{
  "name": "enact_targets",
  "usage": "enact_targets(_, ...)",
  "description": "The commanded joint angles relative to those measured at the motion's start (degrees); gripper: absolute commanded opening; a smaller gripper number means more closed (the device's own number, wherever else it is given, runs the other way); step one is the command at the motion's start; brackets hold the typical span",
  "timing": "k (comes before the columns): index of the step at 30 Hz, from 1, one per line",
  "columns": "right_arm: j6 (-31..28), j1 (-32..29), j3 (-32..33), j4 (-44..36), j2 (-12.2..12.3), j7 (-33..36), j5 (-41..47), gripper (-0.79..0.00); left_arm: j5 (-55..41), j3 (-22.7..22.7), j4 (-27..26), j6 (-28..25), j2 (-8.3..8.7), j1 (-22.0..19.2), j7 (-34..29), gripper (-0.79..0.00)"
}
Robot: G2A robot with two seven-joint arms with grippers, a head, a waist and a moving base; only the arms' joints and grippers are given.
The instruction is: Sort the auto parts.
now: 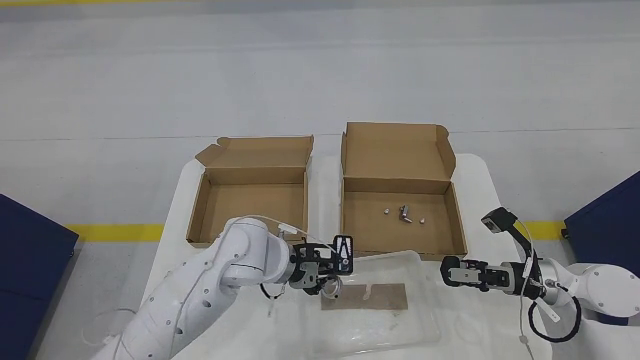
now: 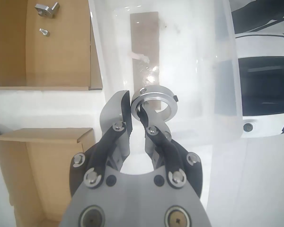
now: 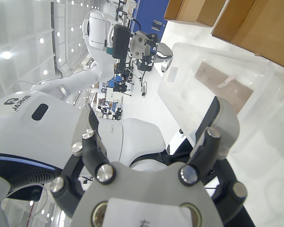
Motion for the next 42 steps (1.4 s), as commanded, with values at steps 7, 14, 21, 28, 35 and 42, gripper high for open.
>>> enact_targets(7, 0.0, 0.0, 0.0, 0.0, 0.0, 0.0, 0.01, 0.0, -0.65, -0.94, 0.63, -1.17, 0.17, 0.78, 4.22, -0.785)
enact_targets(14, 0.0, 0.0, 0.0, 0.0, 0.0, 0.0, 0.01, 0.0, 2.73, -5.52, 2.81, -9.28, 3.18, 3.02, 26.53, -0.785)
enact_targets(21, 0.0, 0.0, 0.0, 0.0, 0.0, 0.0, 0.01, 0.0, 18.04, 1.03, 6.08, -9.28, 8.25, -0.56, 58.27, -0.785)
enact_targets(28, 0.0, 0.0, 0.0, 0.0, 0.0, 0.0, 0.01, 0.0, 19.16, 2.0, 7.52, -9.28, 8.67, -1.12, 61.98, -0.785)
enact_targets(35, 0.0, 0.0, 0.0, 0.0, 0.0, 0.0, 0.01, 0.0, 18.54, -0.06, 9.12, -8.97, 8.71, 0.21, 70.85, -0.785)
enact_targets(42, 0.0, 0.0, 0.0, 0.0, 0.0, 0.0, 0.01, 0.0, 31.25, -0.52, 15.26, -9.28, 9.11, 0.43, 95.36, -0.785)
